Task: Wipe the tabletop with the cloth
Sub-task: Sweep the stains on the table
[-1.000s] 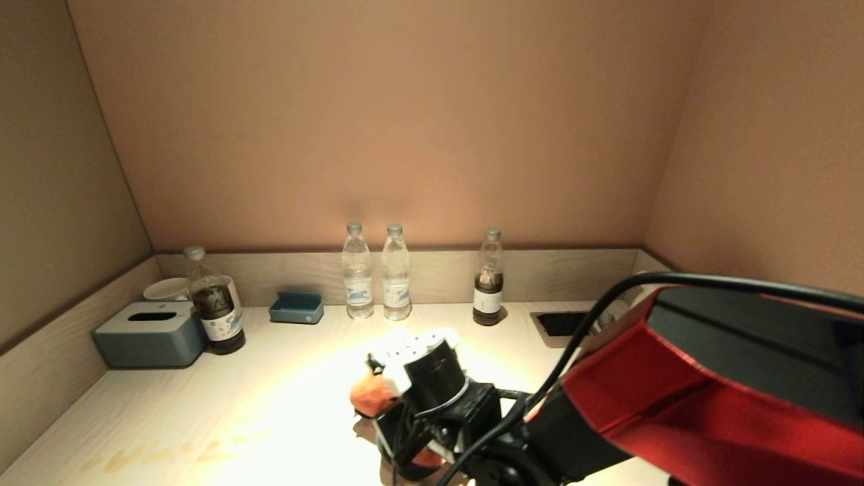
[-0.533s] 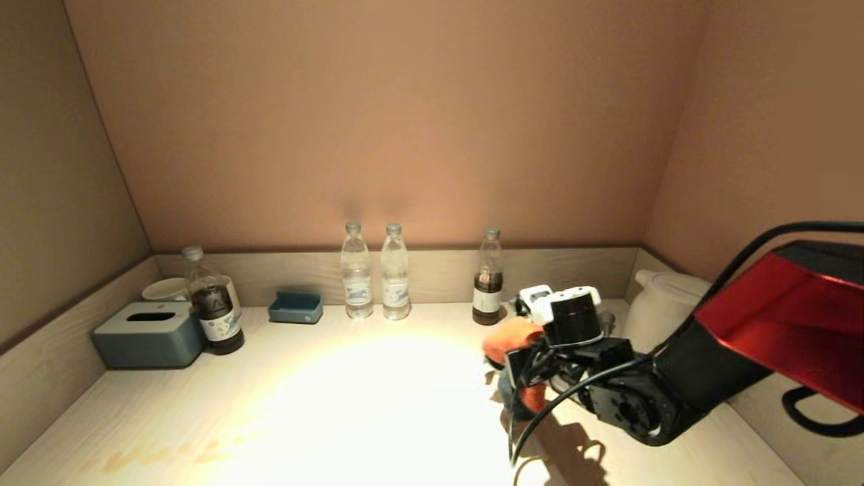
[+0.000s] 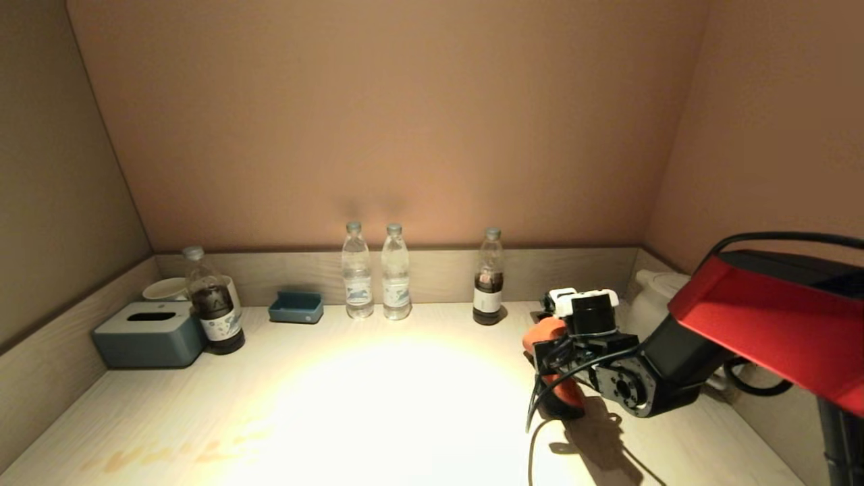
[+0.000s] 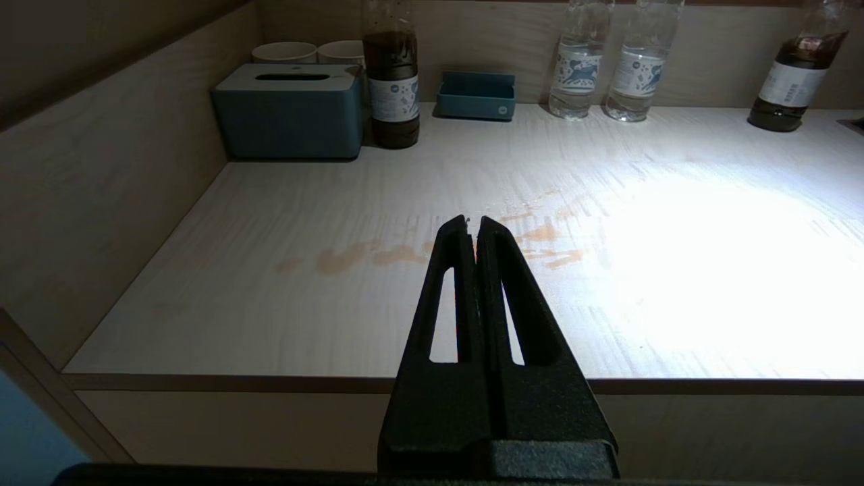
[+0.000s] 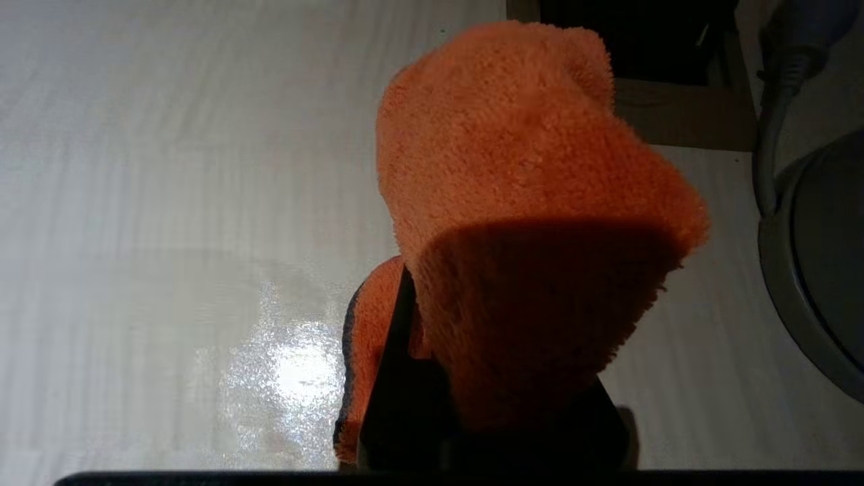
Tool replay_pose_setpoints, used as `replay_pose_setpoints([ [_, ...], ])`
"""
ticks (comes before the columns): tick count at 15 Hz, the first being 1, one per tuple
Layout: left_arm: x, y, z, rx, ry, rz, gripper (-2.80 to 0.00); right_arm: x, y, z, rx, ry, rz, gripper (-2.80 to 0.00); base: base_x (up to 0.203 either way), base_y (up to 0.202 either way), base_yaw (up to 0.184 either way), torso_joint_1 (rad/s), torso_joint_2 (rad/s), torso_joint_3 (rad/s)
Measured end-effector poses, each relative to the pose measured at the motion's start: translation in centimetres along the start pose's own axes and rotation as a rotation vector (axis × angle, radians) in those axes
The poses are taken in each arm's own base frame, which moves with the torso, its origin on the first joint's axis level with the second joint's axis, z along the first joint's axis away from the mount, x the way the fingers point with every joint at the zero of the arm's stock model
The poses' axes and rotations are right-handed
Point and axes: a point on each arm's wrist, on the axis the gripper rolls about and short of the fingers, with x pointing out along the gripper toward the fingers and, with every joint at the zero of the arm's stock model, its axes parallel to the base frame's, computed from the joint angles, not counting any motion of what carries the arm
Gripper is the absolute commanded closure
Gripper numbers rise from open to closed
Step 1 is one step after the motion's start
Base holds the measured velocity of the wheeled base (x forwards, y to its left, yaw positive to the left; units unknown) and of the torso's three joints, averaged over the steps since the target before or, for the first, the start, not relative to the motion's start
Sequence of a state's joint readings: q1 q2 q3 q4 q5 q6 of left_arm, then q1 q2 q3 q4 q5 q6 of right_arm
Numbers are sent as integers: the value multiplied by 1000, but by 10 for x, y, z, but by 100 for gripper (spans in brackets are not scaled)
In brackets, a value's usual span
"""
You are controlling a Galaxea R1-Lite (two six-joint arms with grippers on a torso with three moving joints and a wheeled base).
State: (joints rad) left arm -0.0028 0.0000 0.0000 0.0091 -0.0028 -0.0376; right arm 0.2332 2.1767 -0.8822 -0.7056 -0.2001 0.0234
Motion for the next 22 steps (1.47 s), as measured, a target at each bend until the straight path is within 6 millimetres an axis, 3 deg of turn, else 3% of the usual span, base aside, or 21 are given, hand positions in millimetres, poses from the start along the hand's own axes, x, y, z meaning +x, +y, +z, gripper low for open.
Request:
replay_pose_setpoints([
  [4,0,0,0,0,0,0,0,35,13,-2,-10,1,12,0,0,0,0,0,0,0],
  [7,0,0,0,0,0,-1,0,48,24,-4,-23,7,28,0,0,0,0,0,0,0],
  [9,0,0,0,0,0,0,0,59,43,11,-31,-42,61,0,0,0,0,0,0,0],
  [12,0,0,0,0,0,0,0,72,77,17,-60,-54,117,0,0,0,0,0,0,0],
  [22,0,0,0,0,0,0,0,84,148,14,-151,-3,218,0,0,0,0,0,0,0],
])
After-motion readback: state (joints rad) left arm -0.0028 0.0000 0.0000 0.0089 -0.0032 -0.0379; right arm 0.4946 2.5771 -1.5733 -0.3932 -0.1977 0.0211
